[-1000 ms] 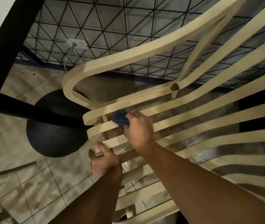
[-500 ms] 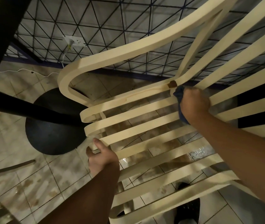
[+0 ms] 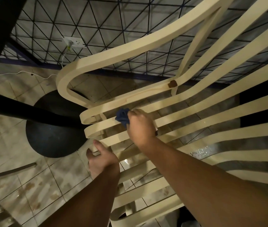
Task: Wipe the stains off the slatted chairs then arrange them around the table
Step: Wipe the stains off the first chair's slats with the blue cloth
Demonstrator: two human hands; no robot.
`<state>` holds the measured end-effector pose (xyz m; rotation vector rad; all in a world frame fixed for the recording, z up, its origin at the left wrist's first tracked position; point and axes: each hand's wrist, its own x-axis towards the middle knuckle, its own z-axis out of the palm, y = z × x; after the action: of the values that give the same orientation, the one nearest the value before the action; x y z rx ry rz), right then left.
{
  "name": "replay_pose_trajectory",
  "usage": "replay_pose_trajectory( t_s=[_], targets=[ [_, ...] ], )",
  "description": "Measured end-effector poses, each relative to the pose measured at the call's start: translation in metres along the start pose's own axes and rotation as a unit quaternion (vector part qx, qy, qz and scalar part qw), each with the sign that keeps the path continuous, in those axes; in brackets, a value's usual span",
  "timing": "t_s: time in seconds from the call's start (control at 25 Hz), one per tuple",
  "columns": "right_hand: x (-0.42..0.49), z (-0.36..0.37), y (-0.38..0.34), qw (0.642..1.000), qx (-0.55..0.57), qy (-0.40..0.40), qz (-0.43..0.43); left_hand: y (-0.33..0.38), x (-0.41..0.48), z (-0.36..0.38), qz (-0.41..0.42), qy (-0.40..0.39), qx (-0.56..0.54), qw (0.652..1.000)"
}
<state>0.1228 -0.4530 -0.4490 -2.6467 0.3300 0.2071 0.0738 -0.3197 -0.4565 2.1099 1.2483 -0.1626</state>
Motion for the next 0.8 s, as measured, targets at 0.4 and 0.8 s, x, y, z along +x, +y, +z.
replay_pose_trajectory(
  t_s=[0.4, 0.8],
  targets=[
    [0.028, -0.062, 0.151, 0.973, -0.107, 0.12, 0.168, -0.004, 0.003, -0.001, -0.008, -0.026, -0.022, 0.999],
    [0.003, -0.008, 0.04, 0.978, 0.158, 0.048, 0.125, -0.003, 0.004, -0.001, -0.019, -0.038, -0.021, 0.999]
  ],
)
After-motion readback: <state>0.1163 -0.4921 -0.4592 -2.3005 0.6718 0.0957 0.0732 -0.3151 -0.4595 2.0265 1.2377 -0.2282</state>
